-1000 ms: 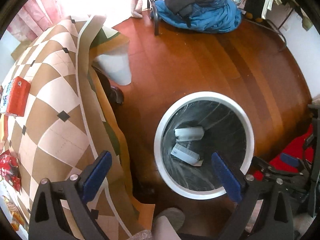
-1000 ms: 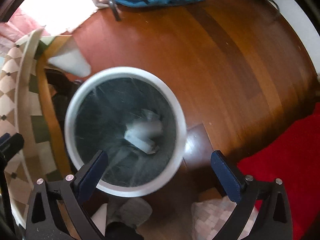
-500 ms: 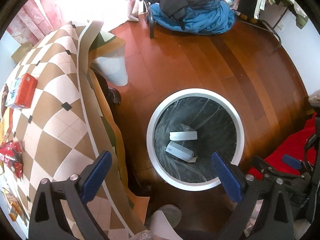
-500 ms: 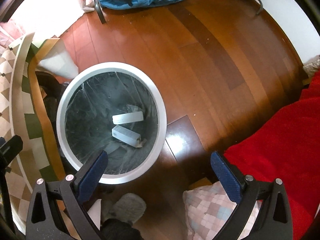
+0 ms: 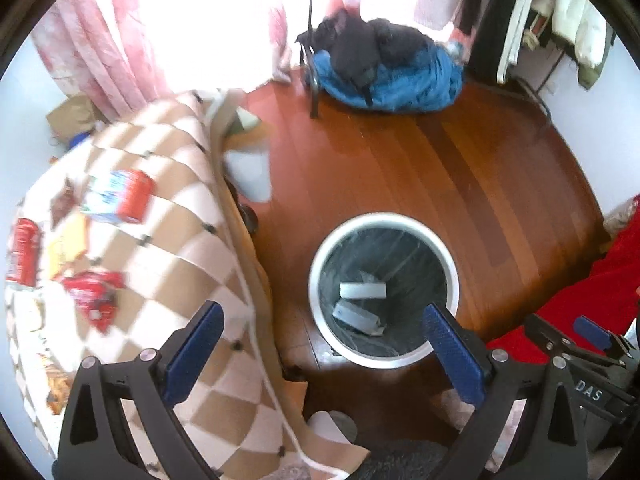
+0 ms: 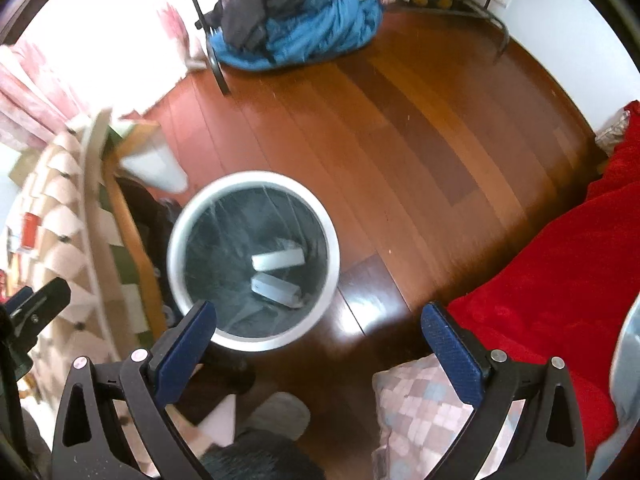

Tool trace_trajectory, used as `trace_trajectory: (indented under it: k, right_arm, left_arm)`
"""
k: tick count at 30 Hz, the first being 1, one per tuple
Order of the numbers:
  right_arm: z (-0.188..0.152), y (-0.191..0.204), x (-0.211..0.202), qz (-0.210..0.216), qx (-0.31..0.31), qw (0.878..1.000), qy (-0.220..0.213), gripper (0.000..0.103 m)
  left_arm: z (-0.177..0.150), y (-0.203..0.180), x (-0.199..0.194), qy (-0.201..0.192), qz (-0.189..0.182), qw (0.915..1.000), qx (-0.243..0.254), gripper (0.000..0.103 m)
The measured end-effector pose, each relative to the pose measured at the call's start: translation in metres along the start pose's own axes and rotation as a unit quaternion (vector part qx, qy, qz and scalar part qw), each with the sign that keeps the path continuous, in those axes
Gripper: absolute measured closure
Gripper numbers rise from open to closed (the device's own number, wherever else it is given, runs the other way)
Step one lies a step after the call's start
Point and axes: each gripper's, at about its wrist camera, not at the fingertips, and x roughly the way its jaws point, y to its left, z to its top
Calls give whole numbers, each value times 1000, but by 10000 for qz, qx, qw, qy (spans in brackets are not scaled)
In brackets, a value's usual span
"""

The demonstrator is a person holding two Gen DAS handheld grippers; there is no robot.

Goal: Collect trash
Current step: 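Grasp the red Coca-Cola can with the left tool while the right tool grasps the milk carton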

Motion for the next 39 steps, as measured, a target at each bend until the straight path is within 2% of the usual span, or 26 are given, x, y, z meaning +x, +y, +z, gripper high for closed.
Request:
trace_trajectory:
  k: [5,10,13,17,22,26,30,32,35,37,38,39]
  right_arm:
    - [0,18,-60,145,-86,9988,-454,0]
    - [7,64,-121,494,-362,9949,-796,0]
    - [12,116,-149,830,-735,9905,-817,0]
    - [19,204,-157,997,-1521,9811,-667,0]
    - [26,331,-120,1032,-2568,9608,-184,0]
    - [29,427,-54,660,-3353,9395,245,0]
    - [29,476,9,243,-3901,9188,554,0]
    - [29,497,38,-13,-4199,9048,701,0]
    - [27,510,62,-163,-4416,8933,819,1]
    - [28,517,73,-212,-4483,8893,884,11]
    - [28,518,79,-261,-4479,8891,906,14]
    - [30,519,81,-250,-4444,8908,912,21]
  left_arm:
    - [4,25,-59,-551,-100,9983,-169,1]
    - [8,79,-113,-940,8,9944,-481,1]
    - [10,119,-129,-1031,194,9922,-675,1]
    - [8,189,-134,-1057,691,9861,-1077,1]
    - [3,286,-102,-681,1487,9732,-1617,1]
    - [-12,363,-58,-239,1968,9619,-1884,1]
    - [-23,407,-25,114,2021,9600,-1935,1]
    - [-24,419,-10,274,2024,9610,-1862,1]
    - [-22,427,8,427,1897,9644,-1790,1]
    - [-19,427,18,514,1784,9673,-1729,1]
    - [-18,428,24,580,1732,9685,-1693,1]
    - [-16,429,28,613,1691,9693,-1674,1]
